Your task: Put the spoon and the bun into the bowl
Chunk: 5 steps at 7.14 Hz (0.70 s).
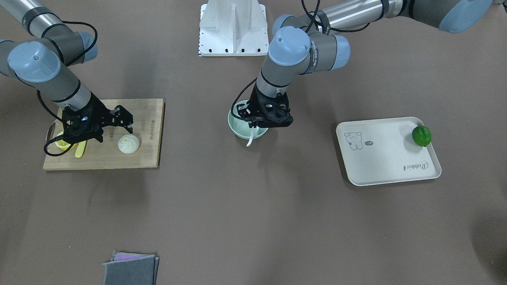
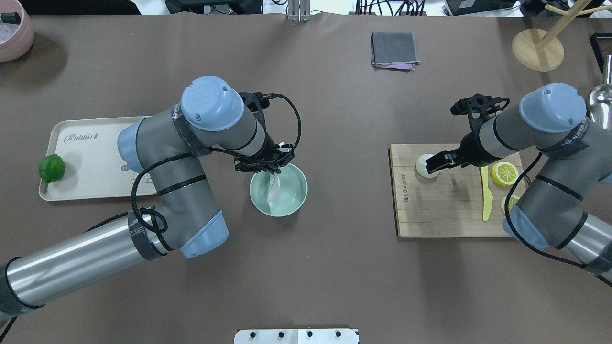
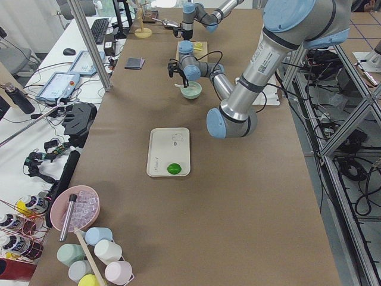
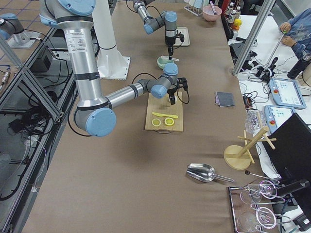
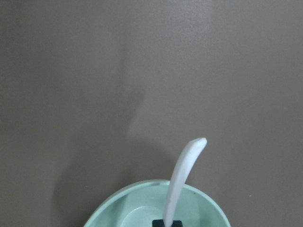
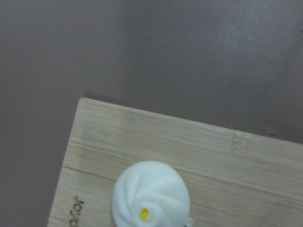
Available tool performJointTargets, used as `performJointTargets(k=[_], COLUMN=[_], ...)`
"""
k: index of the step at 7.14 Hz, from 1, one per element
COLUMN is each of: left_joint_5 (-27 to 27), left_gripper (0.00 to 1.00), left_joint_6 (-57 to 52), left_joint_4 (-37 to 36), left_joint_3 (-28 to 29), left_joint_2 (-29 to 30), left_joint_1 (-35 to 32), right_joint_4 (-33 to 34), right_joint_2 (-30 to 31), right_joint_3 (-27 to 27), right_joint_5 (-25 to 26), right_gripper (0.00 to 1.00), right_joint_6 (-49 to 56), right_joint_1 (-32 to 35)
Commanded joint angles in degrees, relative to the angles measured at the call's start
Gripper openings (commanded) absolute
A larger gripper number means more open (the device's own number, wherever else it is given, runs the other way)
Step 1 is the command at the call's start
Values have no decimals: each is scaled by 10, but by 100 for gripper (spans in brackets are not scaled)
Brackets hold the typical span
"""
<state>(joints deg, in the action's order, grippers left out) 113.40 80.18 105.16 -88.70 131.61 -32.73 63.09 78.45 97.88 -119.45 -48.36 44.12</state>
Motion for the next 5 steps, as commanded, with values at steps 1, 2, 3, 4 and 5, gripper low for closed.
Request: performJointTargets(k=[1, 2, 3, 4, 5], left_joint_5=[-1, -1, -1, -1, -1], left_gripper=[61, 97, 98, 98, 98], left_joint_6=[0, -1, 0, 0, -1], left_joint_4=[8, 8, 8, 7, 7], left_joint_3=[5, 7, 6, 6, 5], left_joint_2=[0, 0, 1, 1, -1], left_joint_1=[0, 0, 0, 0, -1], right_joint_4=[-1, -1, -1, -1, -1], right_joint_2=[-32, -36, -37, -36, -34], right_joint_3=[-38, -38, -35, -32, -28], right_joint_5=[18, 19, 16, 12, 10], right_gripper=[85, 51, 12, 0, 0], right_joint_6=[-1, -7, -9, -9, -9], right_joint_1=[-3, -4, -3, -3, -3])
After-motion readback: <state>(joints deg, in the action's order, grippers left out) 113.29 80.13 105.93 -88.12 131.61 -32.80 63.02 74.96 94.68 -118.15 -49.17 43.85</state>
